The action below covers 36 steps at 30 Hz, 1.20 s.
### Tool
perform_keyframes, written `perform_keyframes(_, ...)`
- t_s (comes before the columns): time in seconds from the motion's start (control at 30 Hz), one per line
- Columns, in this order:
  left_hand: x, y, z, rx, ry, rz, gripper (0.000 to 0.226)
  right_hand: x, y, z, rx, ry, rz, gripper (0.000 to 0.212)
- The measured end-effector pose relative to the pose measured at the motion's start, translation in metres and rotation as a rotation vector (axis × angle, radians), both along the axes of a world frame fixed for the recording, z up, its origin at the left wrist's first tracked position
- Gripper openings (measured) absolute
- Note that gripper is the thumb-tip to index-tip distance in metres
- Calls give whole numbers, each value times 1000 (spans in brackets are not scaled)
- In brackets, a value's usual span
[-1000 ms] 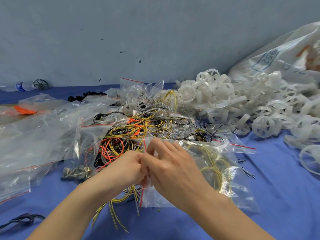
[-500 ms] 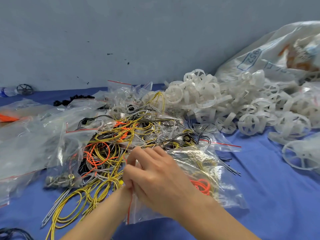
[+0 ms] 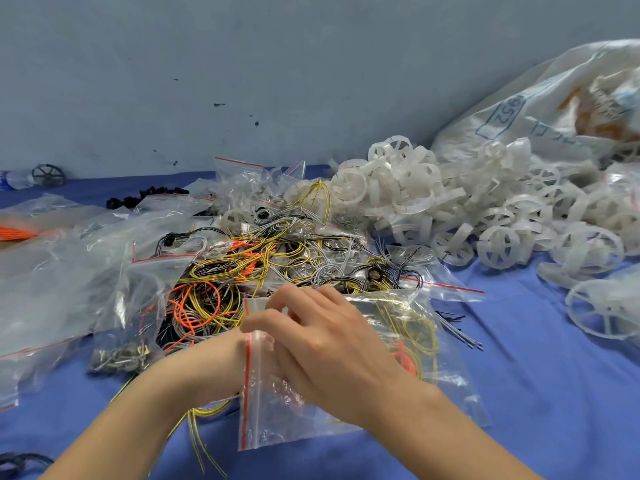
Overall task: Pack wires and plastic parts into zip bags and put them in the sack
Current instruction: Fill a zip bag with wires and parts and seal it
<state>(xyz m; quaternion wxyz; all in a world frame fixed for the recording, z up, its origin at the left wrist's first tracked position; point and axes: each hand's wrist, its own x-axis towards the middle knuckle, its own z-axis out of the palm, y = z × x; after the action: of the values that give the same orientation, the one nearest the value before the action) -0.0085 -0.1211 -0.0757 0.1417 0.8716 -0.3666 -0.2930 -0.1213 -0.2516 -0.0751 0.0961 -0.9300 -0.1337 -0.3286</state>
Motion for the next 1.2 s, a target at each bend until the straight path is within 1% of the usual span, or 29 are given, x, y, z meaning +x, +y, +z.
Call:
perform_keyframes(0.03,1,3,7,61,0,-42,16,0,0,0,-15,6,-3,32)
perform_keyframes(0.07,3,6,11,15,108,-45,17,0,-1,0,-20,7,-9,31)
perform_keyframes(0.1,4,9,17,-92,285,-47,10,0,-3,2,-11,4,-21,30)
perform_keyframes(0.13,9,15,20,-207,442,36,10,0,-6,3,7,-1,-38,29)
perform_keyframes(0.17,15,23,24,-298,553,95,20,0,-9,4,28,-7,-58,29)
perform_keyframes(0.2,24,33,24,-354,591,140,26,-1,-11,6,44,-12,-80,29)
perform_keyframes(0.23,32,42,25,-407,566,206,28,-1,-12,7,54,-10,-100,30)
perform_keyframes(0.33,53,57,23,-516,344,395,23,0,-12,6,43,35,-124,32)
perform_keyframes(0.4,60,61,20,-558,228,458,20,2,-9,3,17,72,-109,34)
perform_keyframes(0.43,62,63,17,-558,205,469,19,3,-6,2,-4,97,-93,36)
perform_keyframes(0.53,60,66,10,-469,216,430,17,6,3,-4,-88,210,-44,54)
perform_keyframes(0.6,57,69,5,-377,187,378,18,9,7,-7,-129,270,-30,59)
perform_keyframes(0.7,54,69,-2,-311,33,307,20,13,10,-11,-149,297,-24,52)
perform_keyframes(0.8,55,64,-6,-350,-138,246,15,15,11,-15,-145,319,-23,48)
perform_keyframes(0.9,56,53,-11,-402,-273,190,18,15,10,-18,-140,321,-20,43)
perform_keyframes(0.97,54,45,-15,-386,-359,154,20,15,9,-19,-130,318,-10,39)
perform_keyframes(1.07,50,37,-19,-353,-399,100,22,13,7,-21,-120,300,-7,36)
perform_keyframes(1.2,54,38,-16,-242,-430,91,18,12,3,-21,-117,310,-3,33)
